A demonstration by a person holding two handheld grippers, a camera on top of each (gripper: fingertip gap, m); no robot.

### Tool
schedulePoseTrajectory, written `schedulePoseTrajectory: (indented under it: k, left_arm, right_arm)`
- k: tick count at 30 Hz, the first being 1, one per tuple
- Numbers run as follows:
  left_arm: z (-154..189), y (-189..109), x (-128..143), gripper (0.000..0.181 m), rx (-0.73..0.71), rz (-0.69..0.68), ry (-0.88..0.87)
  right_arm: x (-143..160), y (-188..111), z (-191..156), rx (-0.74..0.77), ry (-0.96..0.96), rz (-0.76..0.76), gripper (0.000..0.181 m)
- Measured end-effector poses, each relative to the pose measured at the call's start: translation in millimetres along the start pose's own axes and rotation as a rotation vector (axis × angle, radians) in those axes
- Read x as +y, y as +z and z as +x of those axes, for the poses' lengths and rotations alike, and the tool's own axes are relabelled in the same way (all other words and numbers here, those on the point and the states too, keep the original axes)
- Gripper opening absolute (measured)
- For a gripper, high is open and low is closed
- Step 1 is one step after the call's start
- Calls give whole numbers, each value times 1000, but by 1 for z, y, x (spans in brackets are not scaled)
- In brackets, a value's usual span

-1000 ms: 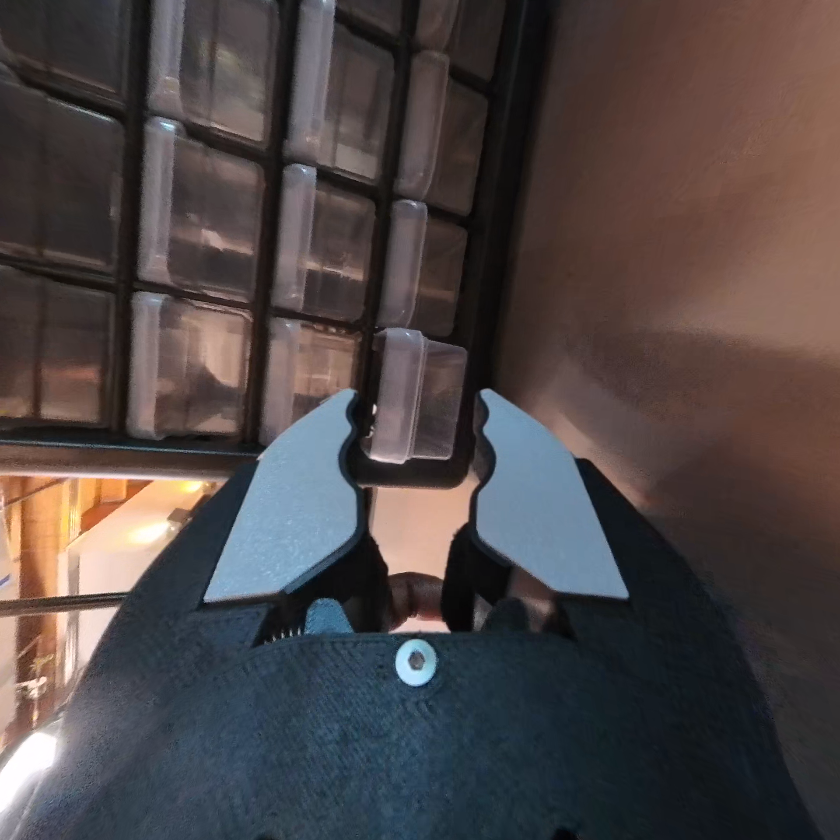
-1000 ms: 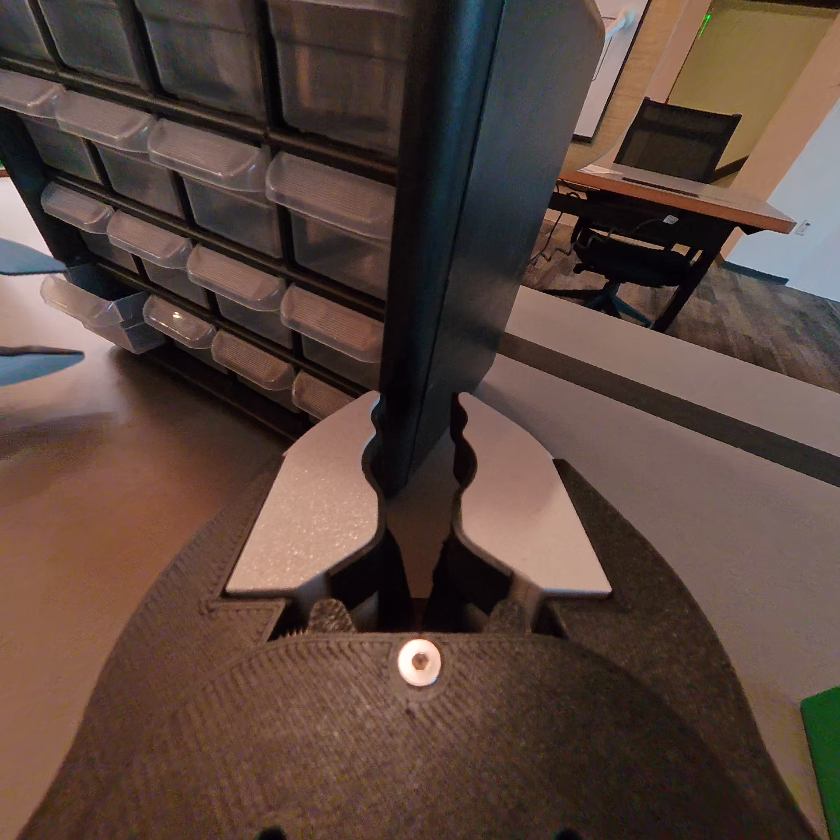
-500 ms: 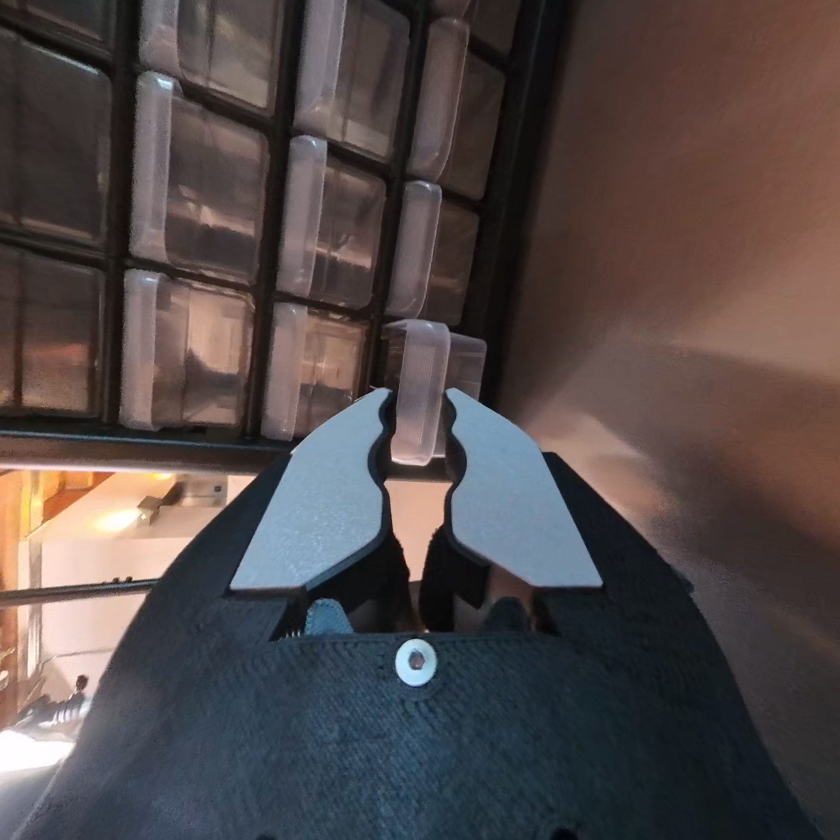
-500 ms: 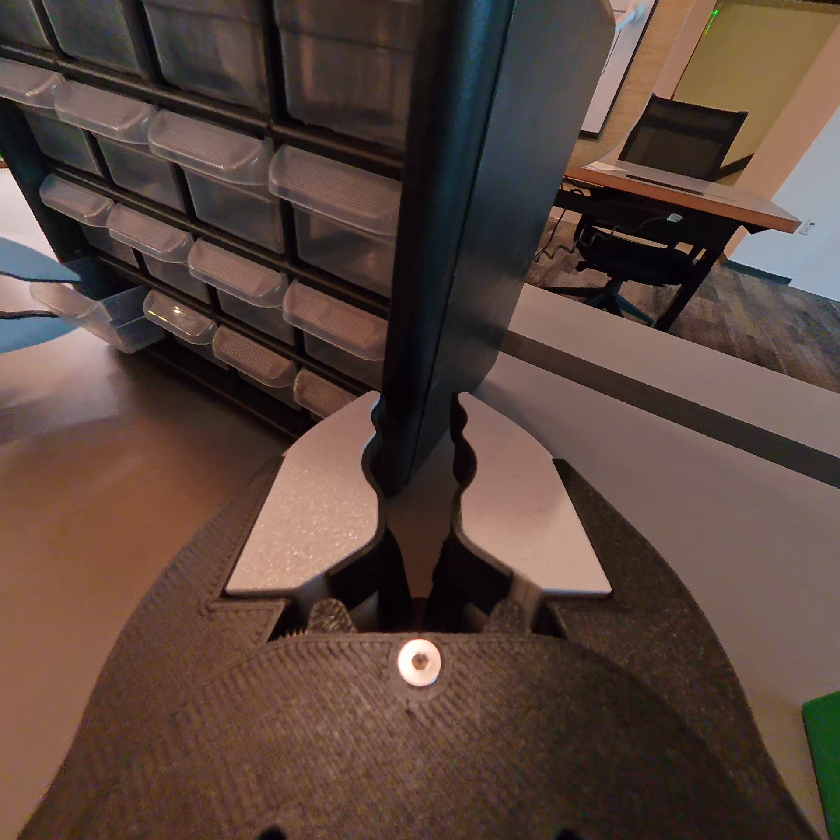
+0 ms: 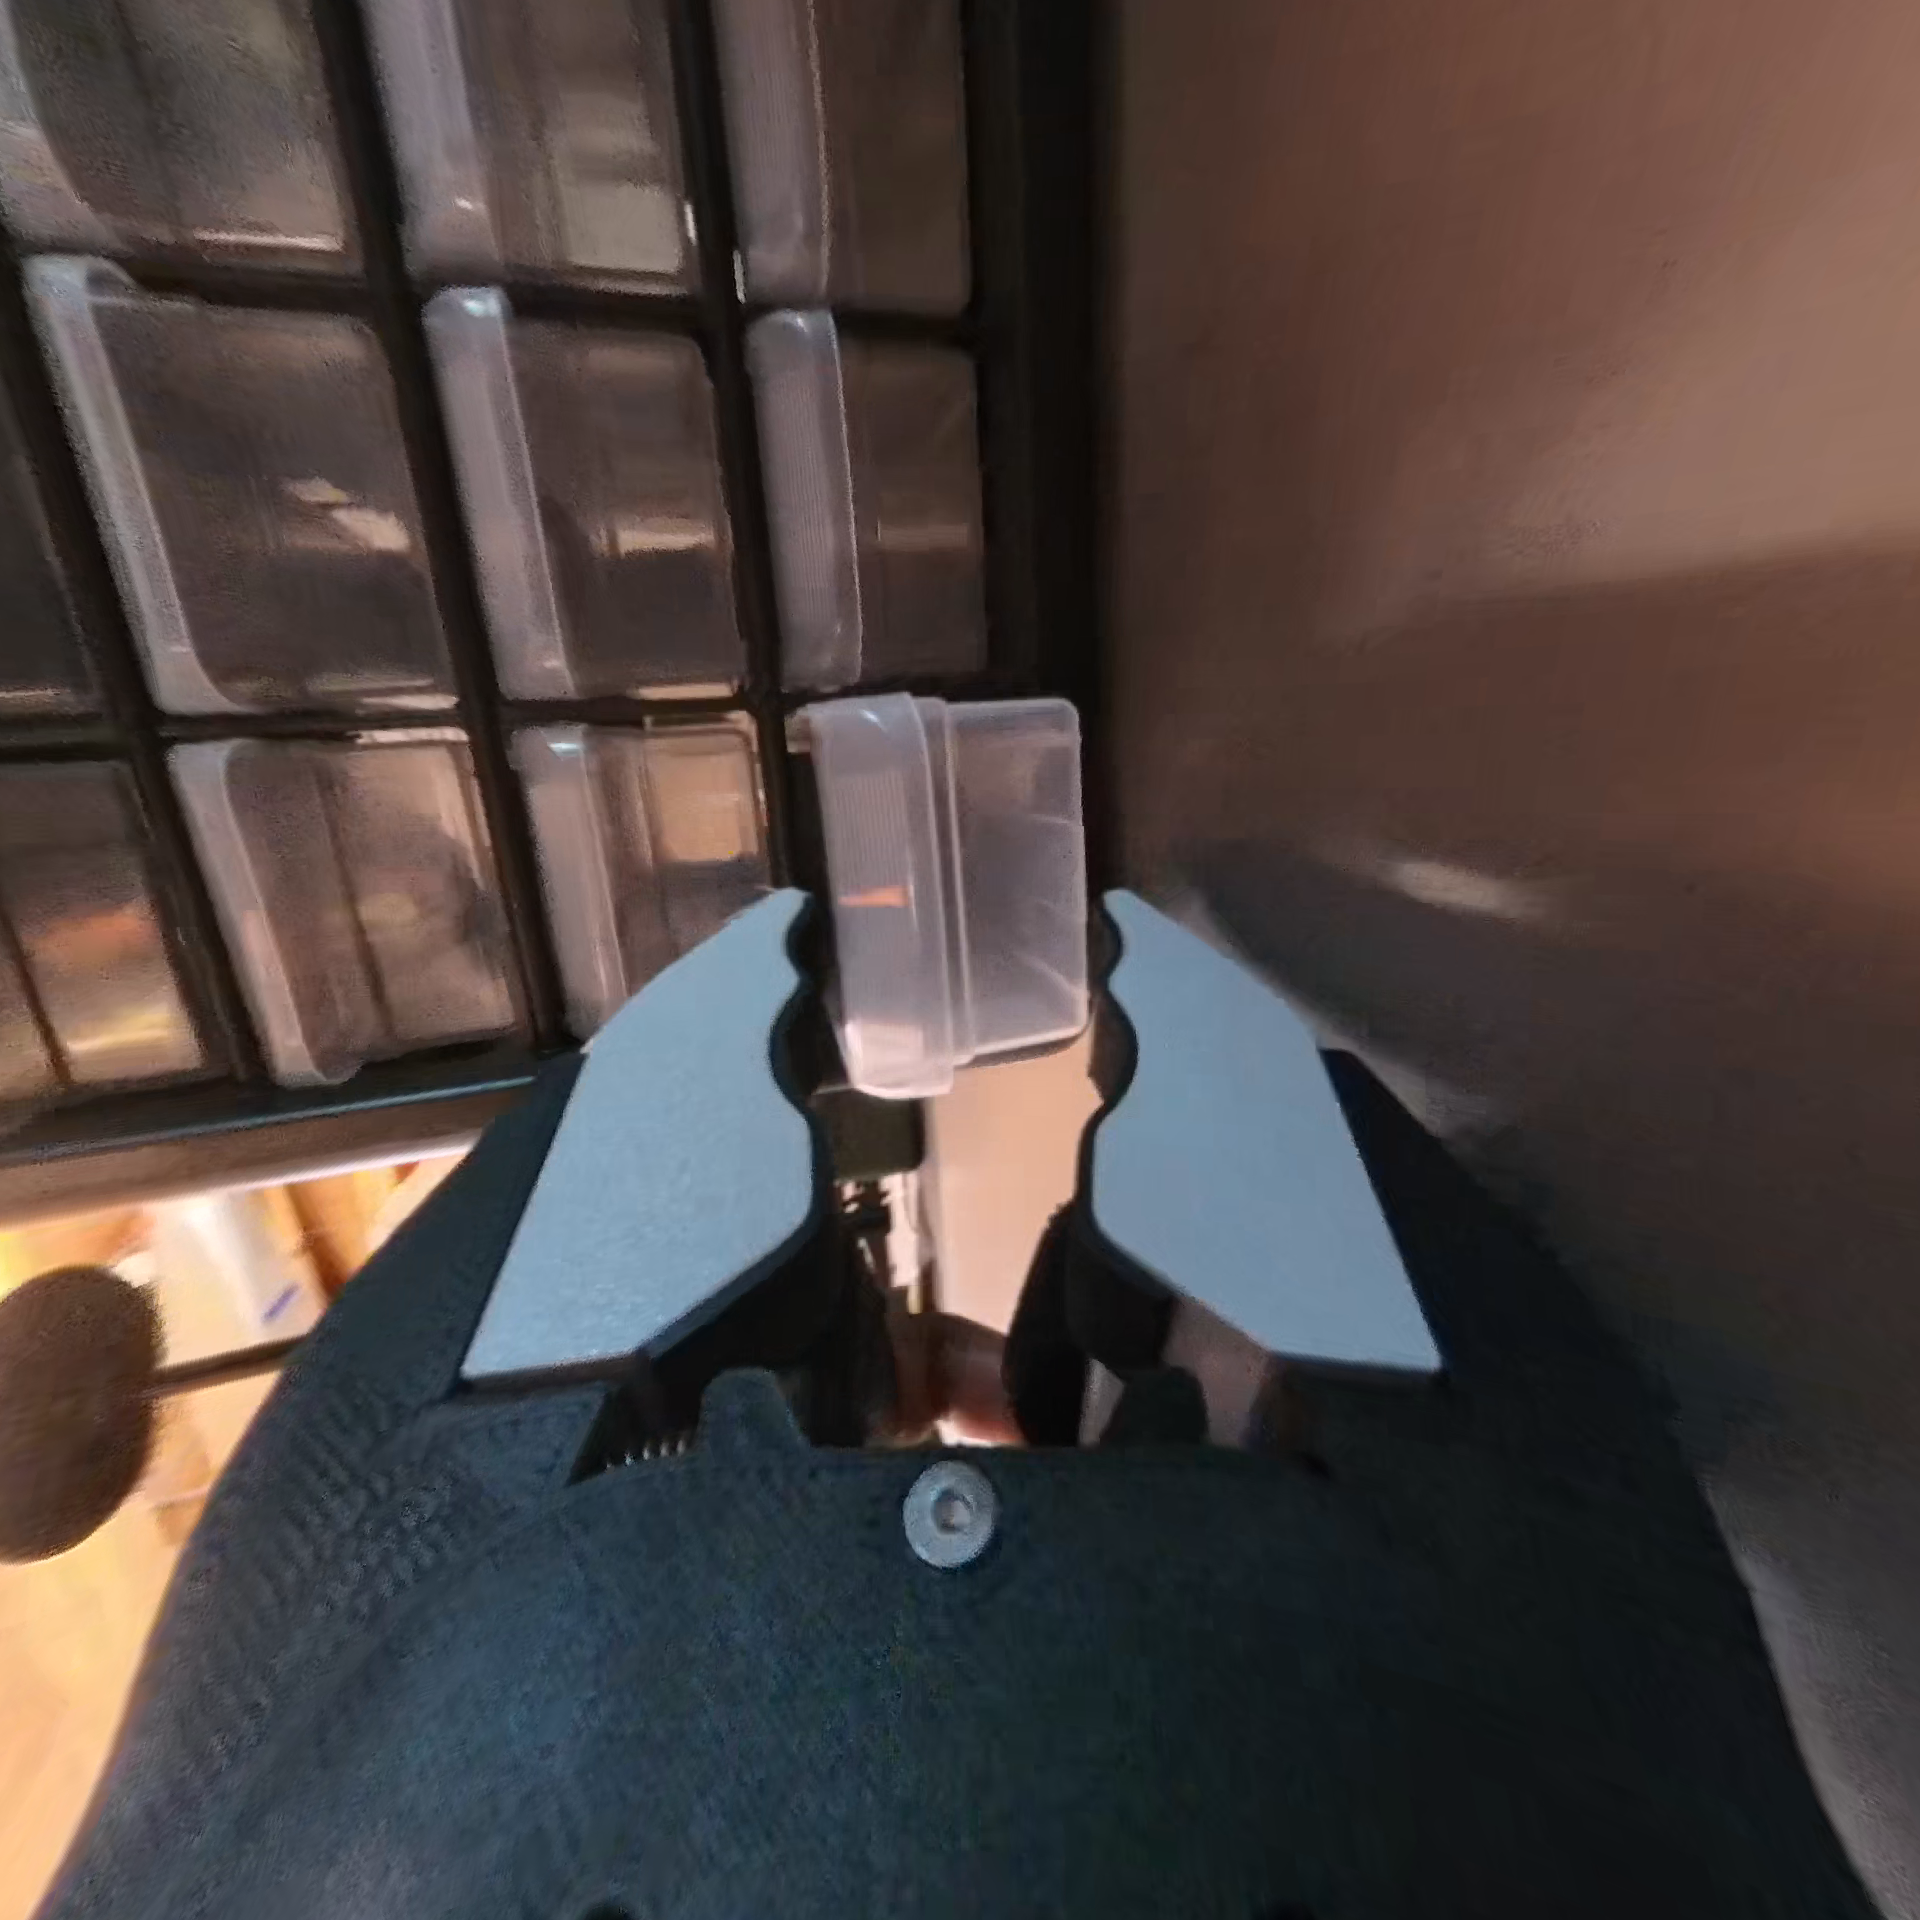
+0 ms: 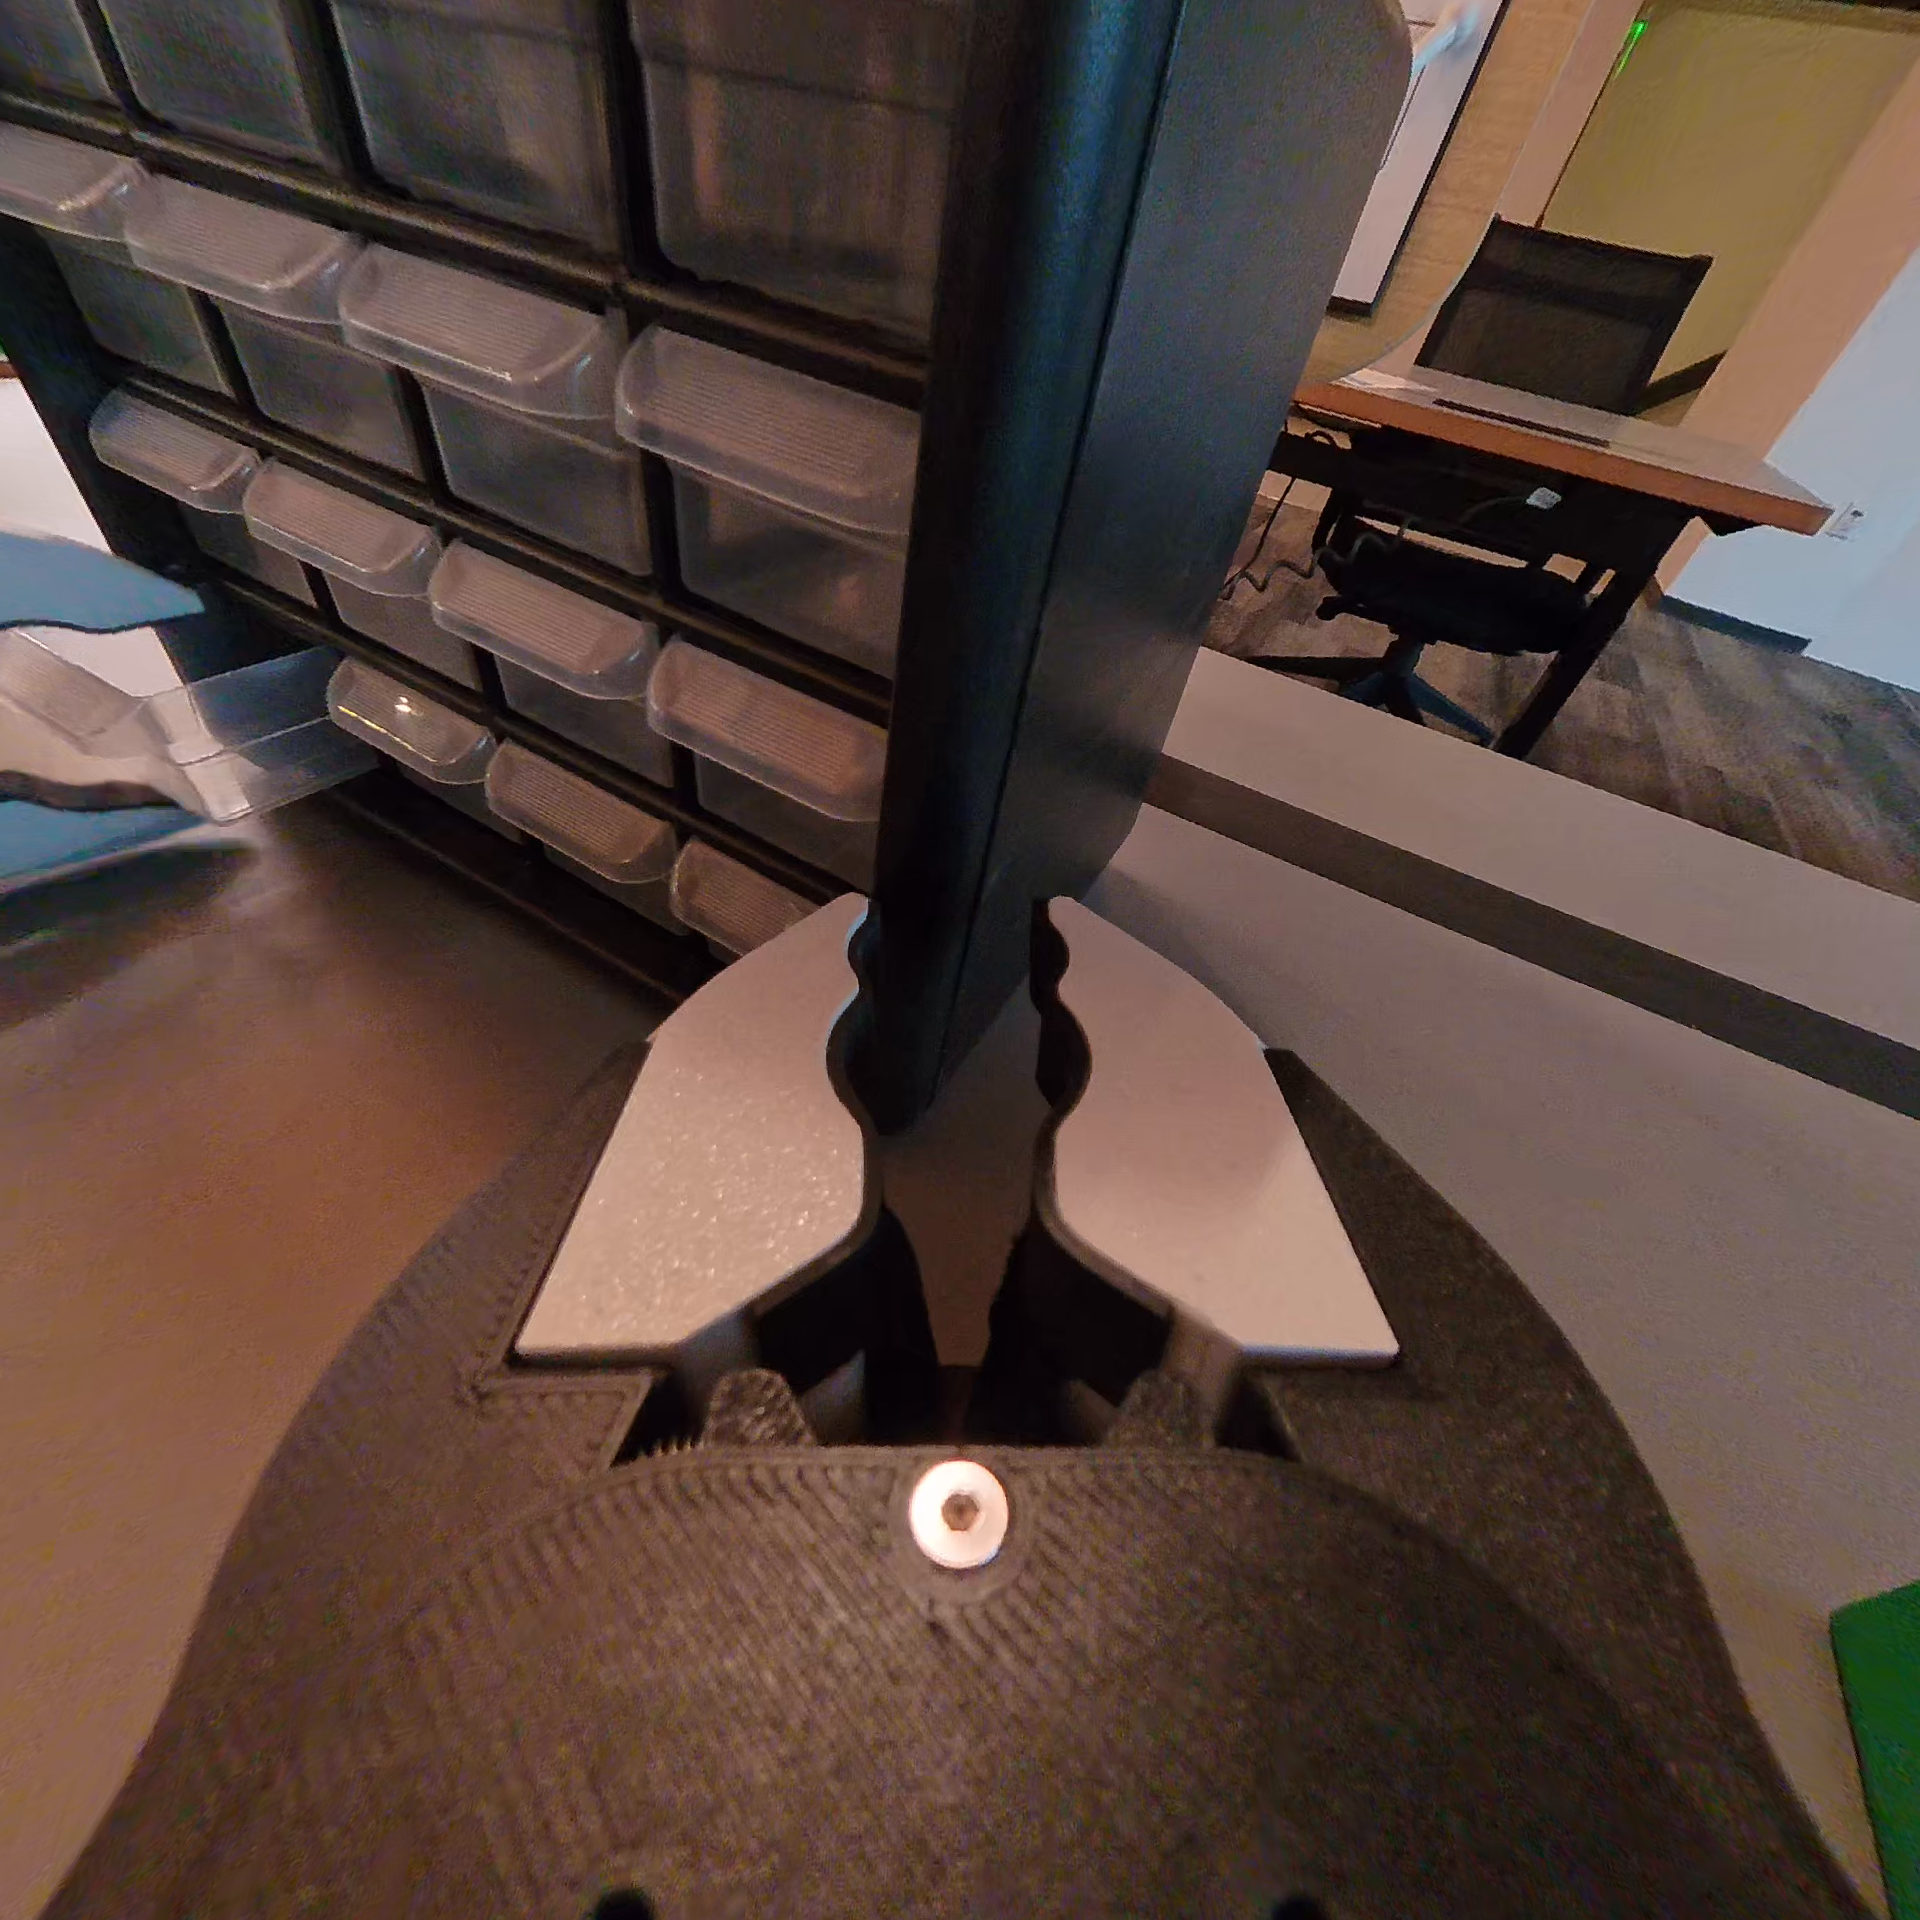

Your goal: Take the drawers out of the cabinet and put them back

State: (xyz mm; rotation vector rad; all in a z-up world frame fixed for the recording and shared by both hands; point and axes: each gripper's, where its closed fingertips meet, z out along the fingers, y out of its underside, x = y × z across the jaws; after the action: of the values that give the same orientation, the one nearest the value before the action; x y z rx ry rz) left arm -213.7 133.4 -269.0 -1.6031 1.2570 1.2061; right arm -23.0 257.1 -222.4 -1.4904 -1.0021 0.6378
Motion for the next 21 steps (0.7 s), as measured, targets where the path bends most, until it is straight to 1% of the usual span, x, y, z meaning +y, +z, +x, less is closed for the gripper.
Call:
schedulePoseTrajectory:
  k: [1,7,13,18,21]
  left_arm:
    - [2,1,0,43,0,-11,21]
    - [5,-7,-5,42,43,-8,6]
    - [12,-31,-5,40,80,-11,1]
    - [19,-50,-12,40,90,-22,5]
    - [24,-59,-15,38,119,-27,-4]
  right_arm:
    - [0,0,0,0,-1,1,27]
    - [2,-1,2,3,5,-4,28]
    - [2,-1,4,0,11,-11,31]
    - [2,-1,3,3,-4,-16,31]
    - [2,-1,3,2,-3,-16,31]
